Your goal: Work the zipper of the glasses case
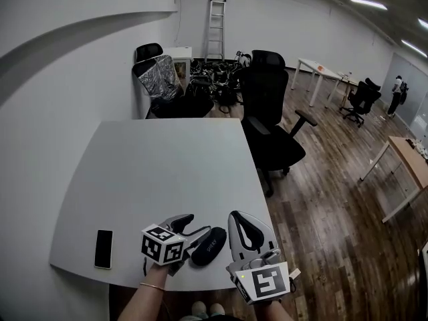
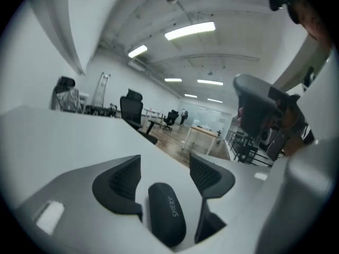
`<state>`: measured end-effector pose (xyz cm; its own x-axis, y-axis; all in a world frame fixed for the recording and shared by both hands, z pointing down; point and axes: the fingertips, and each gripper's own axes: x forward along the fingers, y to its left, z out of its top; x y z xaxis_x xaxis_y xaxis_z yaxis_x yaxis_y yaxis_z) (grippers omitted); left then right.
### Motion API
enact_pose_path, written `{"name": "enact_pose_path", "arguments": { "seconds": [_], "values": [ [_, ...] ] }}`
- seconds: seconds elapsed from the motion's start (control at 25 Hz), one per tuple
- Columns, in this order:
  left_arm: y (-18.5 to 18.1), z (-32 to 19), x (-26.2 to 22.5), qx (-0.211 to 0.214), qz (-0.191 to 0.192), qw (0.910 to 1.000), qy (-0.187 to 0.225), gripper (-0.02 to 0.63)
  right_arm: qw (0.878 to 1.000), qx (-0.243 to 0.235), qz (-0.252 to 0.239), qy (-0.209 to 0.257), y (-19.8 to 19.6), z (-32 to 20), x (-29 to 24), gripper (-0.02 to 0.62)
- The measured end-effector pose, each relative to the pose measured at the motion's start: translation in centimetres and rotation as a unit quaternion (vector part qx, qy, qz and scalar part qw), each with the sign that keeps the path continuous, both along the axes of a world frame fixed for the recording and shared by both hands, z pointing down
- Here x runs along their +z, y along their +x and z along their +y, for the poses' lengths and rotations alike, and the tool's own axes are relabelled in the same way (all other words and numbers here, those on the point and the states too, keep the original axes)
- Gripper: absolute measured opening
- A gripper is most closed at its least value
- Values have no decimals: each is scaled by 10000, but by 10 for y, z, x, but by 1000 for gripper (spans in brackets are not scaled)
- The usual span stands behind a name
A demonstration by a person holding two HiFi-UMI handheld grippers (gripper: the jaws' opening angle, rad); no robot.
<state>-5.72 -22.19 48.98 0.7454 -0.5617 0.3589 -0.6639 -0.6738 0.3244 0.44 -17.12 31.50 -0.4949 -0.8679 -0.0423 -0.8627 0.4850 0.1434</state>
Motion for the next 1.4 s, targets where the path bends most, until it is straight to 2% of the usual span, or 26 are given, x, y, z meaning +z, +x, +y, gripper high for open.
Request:
{"name": "enact_pose_path", "arguments": {
  "seconds": [0.08,0.16,0.24,0.32,0.44,0.56,0.68,0.8,0.96,1.08,1.2,1.4],
  "values": [
    [8,-1,42,357,-297,9962,-739,317,9999,86,-72,4,10,-3,-1,8],
    [15,-1,80,693,-644,9866,-1330,348,9998,113,-140,116,17,-6,-2,8],
    [22,1,108,928,-826,9766,-1754,357,9997,112,-128,166,24,-9,-1,8],
    [28,1,122,1012,-877,9717,-1946,362,9998,149,-111,88,30,-12,-5,8],
    [40,0,132,1120,-972,9674,-2051,368,9994,292,-100,-184,38,-20,-13,8],
    [51,2,141,1309,-1214,9615,-2088,388,9994,287,-179,-117,43,-23,-9,8],
    [62,7,146,1481,-1541,9561,-2005,400,9993,237,-297,58,45,-22,-8,8],
    [75,11,150,1557,-1824,9528,-1860,400,9994,254,-177,-165,47,-23,-2,8],
    [91,22,161,1728,-1936,9444,-2018,402,9987,121,-478,126,50,-20,10,8],
    [99,29,167,1832,-2033,9373,-2158,408,9981,163,-515,281,53,-20,0,8],
    [99,26,168,1767,-2024,9379,-2193,407,9971,88,-637,417,53,-22,-15,8],
    [98,21,170,1564,-1930,9427,-2228,396,9982,258,-517,166,61,-28,2,8]
  ]
}}
